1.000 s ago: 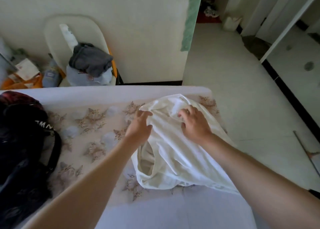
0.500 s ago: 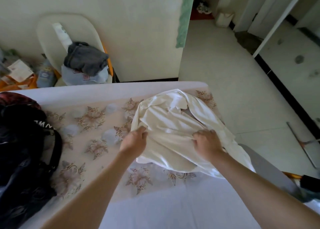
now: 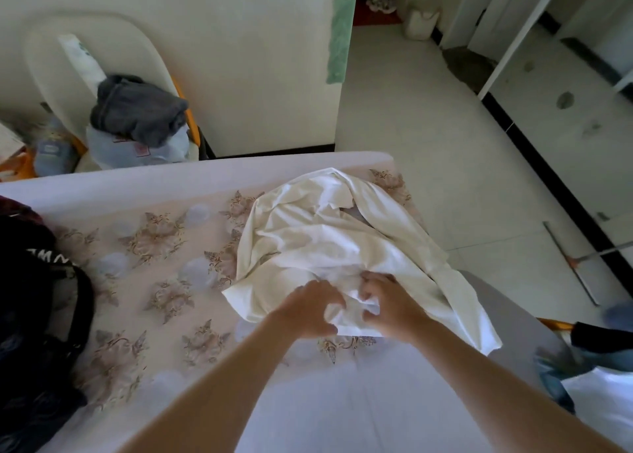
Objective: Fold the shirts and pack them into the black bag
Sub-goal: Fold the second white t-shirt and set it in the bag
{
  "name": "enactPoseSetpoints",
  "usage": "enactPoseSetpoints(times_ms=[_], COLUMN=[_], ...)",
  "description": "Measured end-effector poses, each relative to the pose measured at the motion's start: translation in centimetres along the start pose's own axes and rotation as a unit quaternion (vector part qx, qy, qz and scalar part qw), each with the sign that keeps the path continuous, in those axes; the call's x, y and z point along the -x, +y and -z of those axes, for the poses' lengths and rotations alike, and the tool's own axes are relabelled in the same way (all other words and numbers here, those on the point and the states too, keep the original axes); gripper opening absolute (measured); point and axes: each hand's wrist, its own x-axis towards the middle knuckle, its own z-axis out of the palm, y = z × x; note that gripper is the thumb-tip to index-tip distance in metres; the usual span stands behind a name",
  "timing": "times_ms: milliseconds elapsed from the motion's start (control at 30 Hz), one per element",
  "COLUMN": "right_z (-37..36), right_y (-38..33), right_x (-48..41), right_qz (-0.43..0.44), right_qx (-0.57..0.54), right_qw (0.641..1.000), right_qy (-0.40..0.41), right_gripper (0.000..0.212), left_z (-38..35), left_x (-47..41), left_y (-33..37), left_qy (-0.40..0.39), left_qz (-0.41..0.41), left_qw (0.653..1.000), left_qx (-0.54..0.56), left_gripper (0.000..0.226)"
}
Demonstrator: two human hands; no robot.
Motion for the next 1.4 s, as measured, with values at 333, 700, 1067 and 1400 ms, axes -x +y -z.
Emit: enactPoseSetpoints(times_ms=[333, 700, 1067, 1400], right_z=[0.7, 2.1, -4.6, -6.5], right_y=[2.1, -12.3, -26.8, -19.7], right_x=[1.5, 2.4, 3.1, 5.9], right_qz=[0.1, 0.041, -0.057, -0.146], right_qx=[0.247, 0.166, -0.169, -0.054], right_qw=[0.948, 0.983, 0.983, 0.988], right_qy=[0.176, 0.067, -0.031, -0.026], right_gripper=[0.013, 0.027, 0.027, 0.03], left_z=[1.2, 8.8, 8.3, 1.4], left_x=[0.7, 10.8, 23.4, 21.0], left_y=[-0.3, -5.2, -14.2, -11.0], left_qy=[0.124, 0.224, 0.181, 0.11], left_qz=[0.044, 0.071, 0.217, 0.111], left_qw=[0.985, 0.962, 0.951, 0.988], left_qx=[0.113, 0.139, -0.122, 0.011], left_gripper=[0.02, 0.041, 0.034, 0.028])
